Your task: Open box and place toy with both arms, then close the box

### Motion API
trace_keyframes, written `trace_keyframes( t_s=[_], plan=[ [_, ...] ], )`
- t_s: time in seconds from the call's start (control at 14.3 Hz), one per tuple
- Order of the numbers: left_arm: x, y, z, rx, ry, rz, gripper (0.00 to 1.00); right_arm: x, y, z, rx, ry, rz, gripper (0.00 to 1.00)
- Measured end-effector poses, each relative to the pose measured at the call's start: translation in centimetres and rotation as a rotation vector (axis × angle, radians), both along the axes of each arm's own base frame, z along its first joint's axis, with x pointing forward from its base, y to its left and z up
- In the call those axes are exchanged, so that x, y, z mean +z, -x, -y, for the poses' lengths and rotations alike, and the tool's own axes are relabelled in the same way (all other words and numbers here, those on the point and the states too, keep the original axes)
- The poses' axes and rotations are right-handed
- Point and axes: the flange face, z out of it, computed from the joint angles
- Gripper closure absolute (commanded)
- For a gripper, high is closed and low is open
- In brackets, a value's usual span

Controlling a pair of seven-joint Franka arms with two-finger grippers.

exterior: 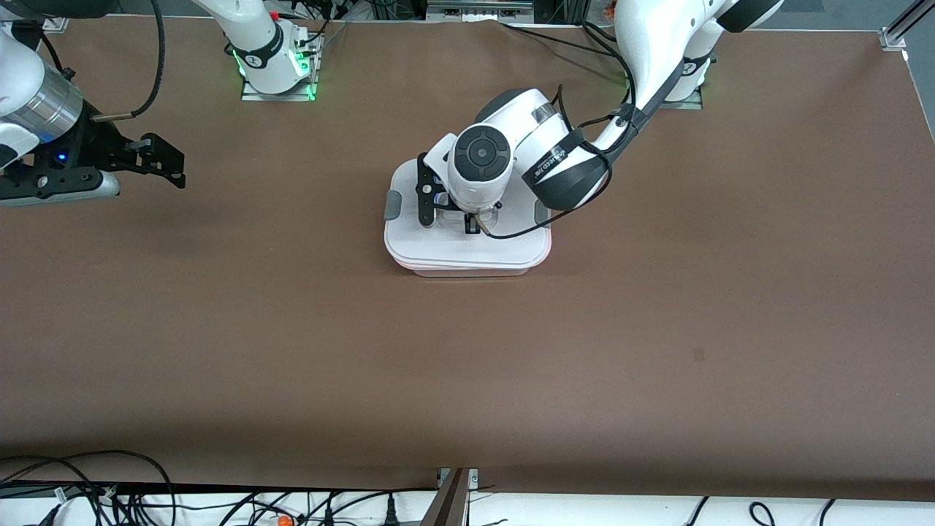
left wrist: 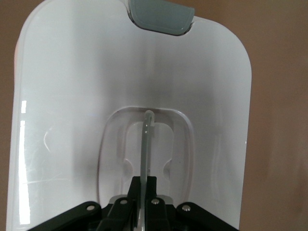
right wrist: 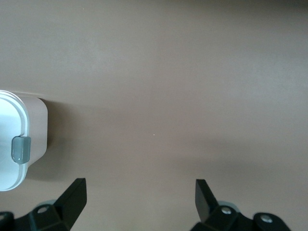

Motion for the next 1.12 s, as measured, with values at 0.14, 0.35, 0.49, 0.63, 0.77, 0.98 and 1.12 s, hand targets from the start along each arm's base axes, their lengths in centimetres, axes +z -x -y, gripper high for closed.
trace_keyframes(
  t_s=[0.14,0.35,0.49,0.63,0.77,0.98,1.12],
  plan=[
    [0.01,-0.23,-0.23,0.01,-0.002,0.0,1.0,-0.01,0.01,-0.05,0.001,0.0,-0.001,0.0],
    [-0.05,-0.34,-0.35,0.046,-0.011,-0.003,1.0,0.04,0.02,-0.11,0.002,0.0,0.0,0.0],
    [-0.07,-0.26,-0.28,0.062,-0.017,-0.005,1.0,0.07,0.04,-0.28,0.005,-0.001,0.001,0.0],
    [-0.09,-0.23,-0.27,0.066,-0.018,-0.006,1.0,0.07,0.05,-0.35,0.006,-0.001,0.001,0.0],
    [-0.12,-0.22,-0.28,0.065,-0.019,-0.006,1.0,0.07,0.05,-0.36,0.006,-0.001,0.001,0.0],
    [-0.18,-0.15,-0.26,0.064,-0.02,-0.008,1.0,0.07,0.05,-0.36,0.005,-0.001,0.001,0.0],
    [-0.23,-0.13,-0.27,0.064,-0.022,-0.009,1.0,0.07,0.04,-0.36,0.005,-0.001,0.001,0.0]
  ],
)
